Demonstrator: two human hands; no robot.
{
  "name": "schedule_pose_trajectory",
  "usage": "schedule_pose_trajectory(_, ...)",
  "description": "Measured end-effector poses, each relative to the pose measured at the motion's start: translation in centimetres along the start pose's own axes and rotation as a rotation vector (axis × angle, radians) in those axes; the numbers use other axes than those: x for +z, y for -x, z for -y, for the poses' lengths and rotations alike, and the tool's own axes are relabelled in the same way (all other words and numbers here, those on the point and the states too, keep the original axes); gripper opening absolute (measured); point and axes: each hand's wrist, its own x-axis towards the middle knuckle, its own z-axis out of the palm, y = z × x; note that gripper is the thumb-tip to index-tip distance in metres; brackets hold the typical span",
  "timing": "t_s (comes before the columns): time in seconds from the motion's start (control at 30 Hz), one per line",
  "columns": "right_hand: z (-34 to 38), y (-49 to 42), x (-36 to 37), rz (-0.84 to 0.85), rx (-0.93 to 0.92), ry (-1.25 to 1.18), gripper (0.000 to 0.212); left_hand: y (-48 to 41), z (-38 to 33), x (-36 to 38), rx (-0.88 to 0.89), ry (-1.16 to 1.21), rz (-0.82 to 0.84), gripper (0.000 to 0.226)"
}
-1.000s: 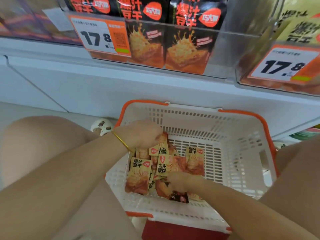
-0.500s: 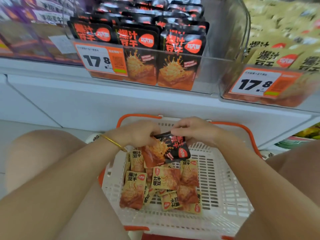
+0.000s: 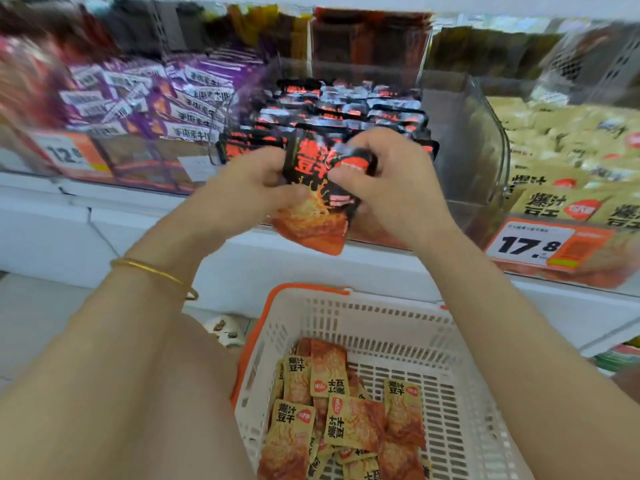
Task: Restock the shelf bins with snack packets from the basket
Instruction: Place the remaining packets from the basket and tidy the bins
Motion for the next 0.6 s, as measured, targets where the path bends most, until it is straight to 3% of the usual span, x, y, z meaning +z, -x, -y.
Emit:
schedule_pose_trajectory(0.13,3.3,-3.4,0.4,-0.126,-0.184,0.073,0.021,-1.2,-1.5,-2.7,0.093,0.061,-0.202,0.021)
schedule_pose_trajectory(0.27,4.0,-5.0,-0.3,-0.207,-0.285,0.196,0.026,-2.6,-2.3,-2.9,0.143,0.078,-0.278,0.032)
schedule_pose_trajectory(0.5,1.5,-4.2,-0.2,-0.136,-0.268,0.351,0.026,-3.5,0.0,-1.1,0.090,0.047,-0.239,0.024)
schedule_pose_trajectory(0.6,0.9,-4.3,-0.6,-0.112,-0.236,0.402,0.030,-4.0,-0.6,-1.2,0.173,-0.079,-0.338,0.029)
